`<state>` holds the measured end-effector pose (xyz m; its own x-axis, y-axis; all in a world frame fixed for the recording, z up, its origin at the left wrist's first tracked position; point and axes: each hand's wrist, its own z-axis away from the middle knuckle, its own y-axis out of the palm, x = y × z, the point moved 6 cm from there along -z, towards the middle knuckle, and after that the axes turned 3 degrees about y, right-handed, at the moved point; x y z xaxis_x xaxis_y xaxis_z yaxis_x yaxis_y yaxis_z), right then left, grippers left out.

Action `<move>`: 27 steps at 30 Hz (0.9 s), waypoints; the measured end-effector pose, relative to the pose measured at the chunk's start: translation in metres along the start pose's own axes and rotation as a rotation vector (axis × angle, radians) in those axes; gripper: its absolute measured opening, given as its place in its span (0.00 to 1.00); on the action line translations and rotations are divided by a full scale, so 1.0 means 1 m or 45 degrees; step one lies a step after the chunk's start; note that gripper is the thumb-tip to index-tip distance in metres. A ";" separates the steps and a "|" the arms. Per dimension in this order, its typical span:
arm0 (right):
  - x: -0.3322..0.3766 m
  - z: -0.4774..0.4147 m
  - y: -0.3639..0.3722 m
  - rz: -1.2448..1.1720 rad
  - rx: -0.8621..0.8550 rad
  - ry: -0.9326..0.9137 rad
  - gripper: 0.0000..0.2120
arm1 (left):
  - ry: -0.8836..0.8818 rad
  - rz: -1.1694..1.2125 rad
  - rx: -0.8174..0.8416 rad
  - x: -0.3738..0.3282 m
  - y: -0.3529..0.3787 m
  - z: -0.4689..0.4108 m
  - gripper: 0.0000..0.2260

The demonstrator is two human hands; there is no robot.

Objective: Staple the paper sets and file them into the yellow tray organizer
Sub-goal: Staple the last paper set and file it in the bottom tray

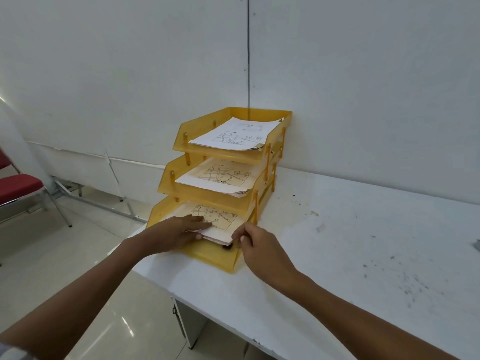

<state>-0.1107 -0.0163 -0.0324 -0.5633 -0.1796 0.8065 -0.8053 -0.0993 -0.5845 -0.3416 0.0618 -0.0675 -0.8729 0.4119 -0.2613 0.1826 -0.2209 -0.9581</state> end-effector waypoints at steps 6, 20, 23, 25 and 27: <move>0.006 -0.008 0.028 1.066 -0.250 -0.628 0.13 | -0.005 0.008 -0.064 -0.007 -0.002 0.006 0.46; -0.015 -0.007 -0.020 0.747 -0.299 -0.639 0.14 | 0.663 -0.030 -0.784 -0.133 -0.041 0.021 0.11; -0.049 -0.010 -0.059 0.750 -0.289 -0.450 0.17 | 0.769 0.054 -0.701 -0.187 -0.034 -0.007 0.10; -0.078 -0.010 -0.085 0.783 -0.265 -0.270 0.19 | 0.700 0.138 -0.607 -0.208 -0.022 -0.037 0.10; -0.107 -0.008 -0.113 0.807 -0.258 -0.108 0.19 | 0.545 0.168 -0.509 -0.220 -0.003 -0.075 0.12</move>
<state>0.0391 0.0225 -0.0519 -0.9290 -0.2198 0.2979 -0.3468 0.2352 -0.9080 -0.1163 0.0387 -0.0161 -0.5866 0.7414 -0.3259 0.5057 0.0210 -0.8625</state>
